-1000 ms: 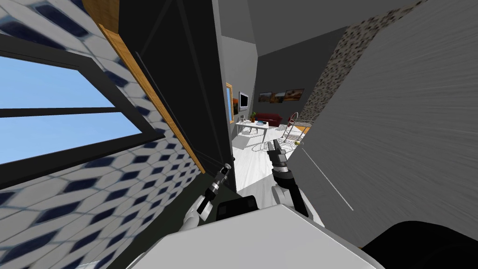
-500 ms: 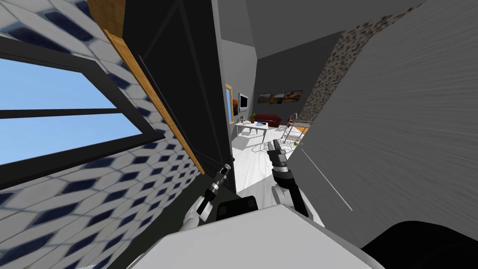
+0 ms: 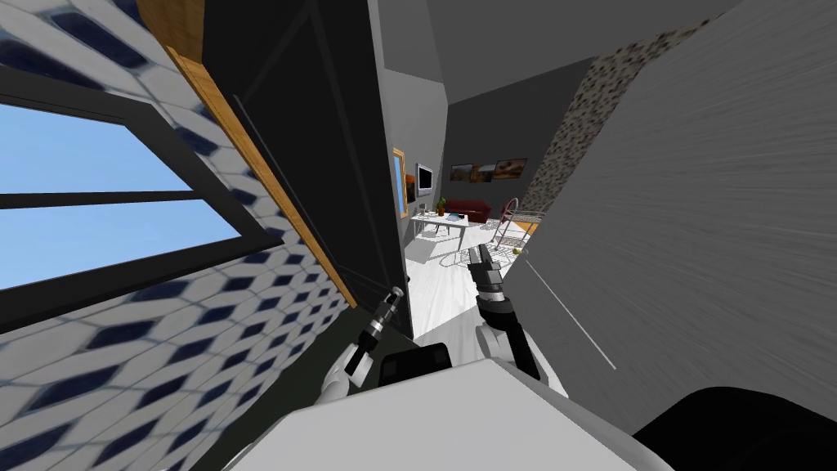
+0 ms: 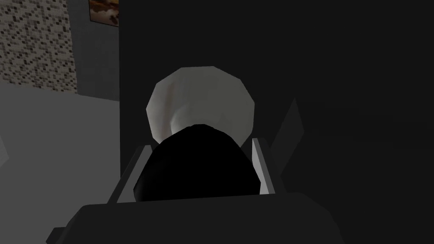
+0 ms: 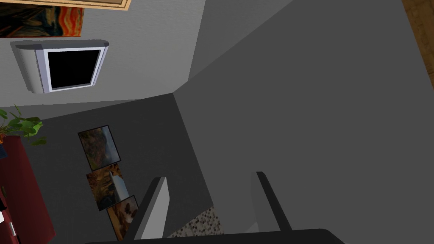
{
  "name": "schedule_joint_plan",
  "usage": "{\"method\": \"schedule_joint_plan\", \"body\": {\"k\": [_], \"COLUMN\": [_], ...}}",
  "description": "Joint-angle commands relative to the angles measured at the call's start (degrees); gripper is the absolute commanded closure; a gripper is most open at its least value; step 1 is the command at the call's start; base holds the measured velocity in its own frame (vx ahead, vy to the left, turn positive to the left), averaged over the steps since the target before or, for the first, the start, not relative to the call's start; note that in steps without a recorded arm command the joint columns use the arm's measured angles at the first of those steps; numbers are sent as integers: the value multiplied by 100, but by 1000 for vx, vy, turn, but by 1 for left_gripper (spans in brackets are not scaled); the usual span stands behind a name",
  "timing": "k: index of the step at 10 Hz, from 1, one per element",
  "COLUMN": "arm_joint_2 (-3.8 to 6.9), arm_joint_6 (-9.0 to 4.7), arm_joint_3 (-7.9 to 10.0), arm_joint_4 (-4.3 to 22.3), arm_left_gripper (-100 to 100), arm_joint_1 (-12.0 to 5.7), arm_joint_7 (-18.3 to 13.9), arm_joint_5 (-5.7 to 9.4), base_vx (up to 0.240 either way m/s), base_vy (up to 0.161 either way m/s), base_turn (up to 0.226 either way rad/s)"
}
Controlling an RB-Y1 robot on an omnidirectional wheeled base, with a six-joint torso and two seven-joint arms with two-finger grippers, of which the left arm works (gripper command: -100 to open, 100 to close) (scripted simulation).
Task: Push the door open
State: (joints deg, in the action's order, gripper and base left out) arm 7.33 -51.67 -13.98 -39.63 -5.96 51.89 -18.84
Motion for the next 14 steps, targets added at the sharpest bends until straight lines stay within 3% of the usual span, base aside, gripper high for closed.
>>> {"method": "schedule_joint_plan", "body": {"k": [1,5,8,10,11,13,14], "arm_joint_2": [7,-8,-15,-28,-28,-46,-46], "arm_joint_6": [-9,0,4,10,10,18,18], "arm_joint_3": [21,35,40,51,51,64,64], "arm_joint_4": [-34,-21,-15,-5,-5,7,7], "arm_left_gripper": [100,100,100,100,100,100,100], "arm_joint_1": [-28,-37,-41,-47,-47,-55,-55], "arm_joint_7": [-218,-776,-1104,-1489,-1563,-1931,-2033], "arm_joint_5": [55,275,360,530,530,728,728], "base_vx": [31,26,28,33,30,45,46], "base_vy": [-17,-15,-14,-15,-17,-19,-17], "base_turn": [-9,-23,-17,-34,-8,-35,-19]}}
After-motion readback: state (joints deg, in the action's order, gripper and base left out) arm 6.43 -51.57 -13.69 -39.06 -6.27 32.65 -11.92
